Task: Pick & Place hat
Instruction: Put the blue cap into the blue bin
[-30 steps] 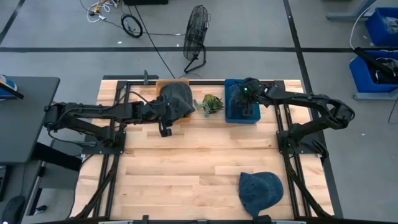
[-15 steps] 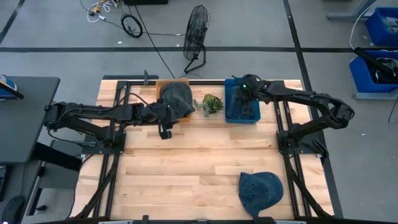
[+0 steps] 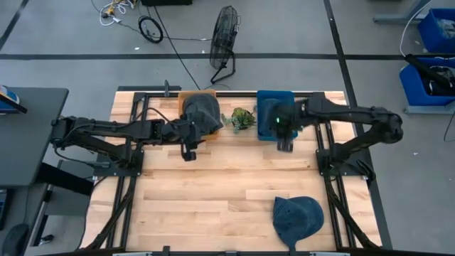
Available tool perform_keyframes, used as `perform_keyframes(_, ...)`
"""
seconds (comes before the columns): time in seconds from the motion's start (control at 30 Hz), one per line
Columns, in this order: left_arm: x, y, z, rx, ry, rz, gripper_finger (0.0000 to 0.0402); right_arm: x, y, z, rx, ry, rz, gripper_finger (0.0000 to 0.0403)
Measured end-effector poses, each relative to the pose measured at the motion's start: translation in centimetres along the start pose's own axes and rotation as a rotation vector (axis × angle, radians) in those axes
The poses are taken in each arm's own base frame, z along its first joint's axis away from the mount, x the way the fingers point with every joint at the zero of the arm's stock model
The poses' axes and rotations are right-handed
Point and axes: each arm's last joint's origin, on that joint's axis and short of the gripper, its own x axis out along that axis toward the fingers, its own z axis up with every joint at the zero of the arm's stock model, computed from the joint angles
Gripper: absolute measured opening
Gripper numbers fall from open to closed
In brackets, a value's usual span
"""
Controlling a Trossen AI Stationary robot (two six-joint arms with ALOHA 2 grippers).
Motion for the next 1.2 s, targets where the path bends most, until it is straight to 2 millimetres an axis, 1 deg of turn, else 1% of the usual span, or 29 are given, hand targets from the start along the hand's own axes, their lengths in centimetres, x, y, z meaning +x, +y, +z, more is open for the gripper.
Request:
perform_keyframes(0.13, 0.0, -0.1, 0.0, -0.048, 0.000, -0.001, 0.0142, -0.6, 4.5, -0.2, 0.159, 0.025, 0.210, 0.0110)
perform_keyframes(0.23, -0.1, -0.3, 0.1, -0.046, -0.004, -0.010, 0.0142, -0.6, 7.9, -0.9, 0.311, 0.090, 0.302, 0.0110)
perform_keyframes(0.33, -0.2, -0.7, 0.1, -0.038, -0.008, -0.022, 0.0142, -0.8, 10.7, -2.1, 0.503, 0.197, 0.344, 0.0110)
perform_keyframes(0.43, -0.3, -1.2, 0.2, -0.045, -0.013, -0.038, 0.0142, -0.7, 13.0, -3.5, 0.670, 0.282, 0.331, 0.0110)
perform_keyframes(0.5, -0.4, -1.6, 0.3, -0.056, -0.016, -0.050, 0.0142, -0.4, 14.1, -4.3, 0.748, 0.324, 0.318, 0.0110)
perform_keyframes(0.6, -0.6, -2.2, 0.3, -0.062, -0.014, -0.071, 0.0142, 0.6, 15.2, -5.5, 0.843, 0.409, 0.301, 0.0110)
perform_keyframes(0.77, -0.9, -3.1, 0.4, -0.057, -0.023, -0.100, 0.0142, 3.3, 16.4, -7.4, 1.021, 0.541, 0.269, 0.0110)
perform_keyframes(0.83, -1.0, -3.3, 0.4, -0.047, -0.026, -0.107, 0.0142, 4.3, 16.9, -7.8, 1.054, 0.554, 0.294, 0.0110)
perform_keyframes(0.97, -1.1, -3.5, 0.4, -0.001, -0.030, -0.111, 0.0142, 5.8, 17.6, -8.6, 1.109, 0.565, 0.312, 0.0110)
perform_keyframes(1.03, -1.1, -3.4, 0.4, 0.028, -0.033, -0.109, 0.0142, 6.2, 17.7, -9.1, 1.134, 0.571, 0.288, 0.0110)
perform_keyframes(1.2, -1.0, -3.2, 0.5, 0.079, -0.042, -0.065, 0.0142, 6.4, 18.3, -9.9, 1.155, 0.566, 0.265, 0.0110)
